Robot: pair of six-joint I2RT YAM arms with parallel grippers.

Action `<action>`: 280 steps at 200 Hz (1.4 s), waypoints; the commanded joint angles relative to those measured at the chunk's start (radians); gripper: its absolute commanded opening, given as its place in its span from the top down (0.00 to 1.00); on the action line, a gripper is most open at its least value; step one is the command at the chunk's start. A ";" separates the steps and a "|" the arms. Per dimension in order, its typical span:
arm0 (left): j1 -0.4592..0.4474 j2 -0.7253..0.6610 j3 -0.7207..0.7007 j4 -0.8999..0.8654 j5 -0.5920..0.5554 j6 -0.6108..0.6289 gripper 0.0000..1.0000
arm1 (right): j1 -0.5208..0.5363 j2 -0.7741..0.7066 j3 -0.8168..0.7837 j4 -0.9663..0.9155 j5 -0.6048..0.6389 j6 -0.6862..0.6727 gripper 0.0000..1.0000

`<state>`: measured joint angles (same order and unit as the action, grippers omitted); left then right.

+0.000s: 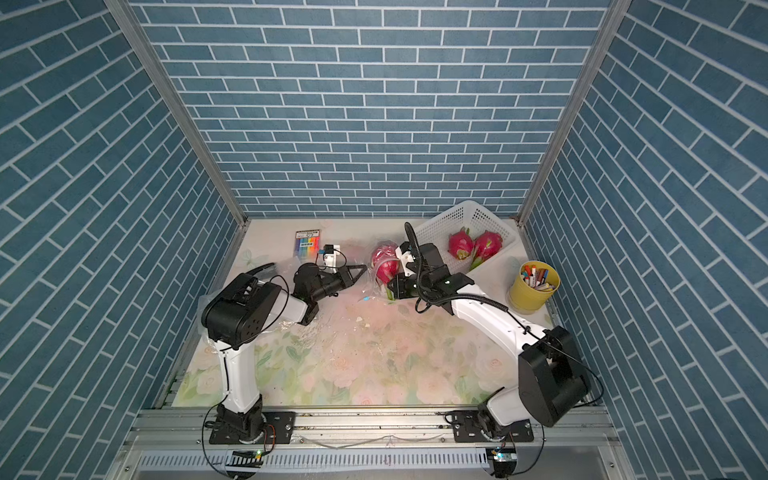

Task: Open the zip-top bag and take out the dragon fruit
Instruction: Pick up the dragon fruit from the zipper food storage bag.

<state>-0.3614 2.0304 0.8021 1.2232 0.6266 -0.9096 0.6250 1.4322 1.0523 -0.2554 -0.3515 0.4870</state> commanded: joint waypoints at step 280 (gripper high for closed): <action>0.125 -0.017 0.040 -0.133 0.001 0.092 1.00 | -0.036 -0.366 0.003 -0.448 0.230 -0.148 1.00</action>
<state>-0.2455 2.0243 0.8318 1.0927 0.6296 -0.8230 0.6109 1.1126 1.0145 -0.6525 -0.2264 0.4061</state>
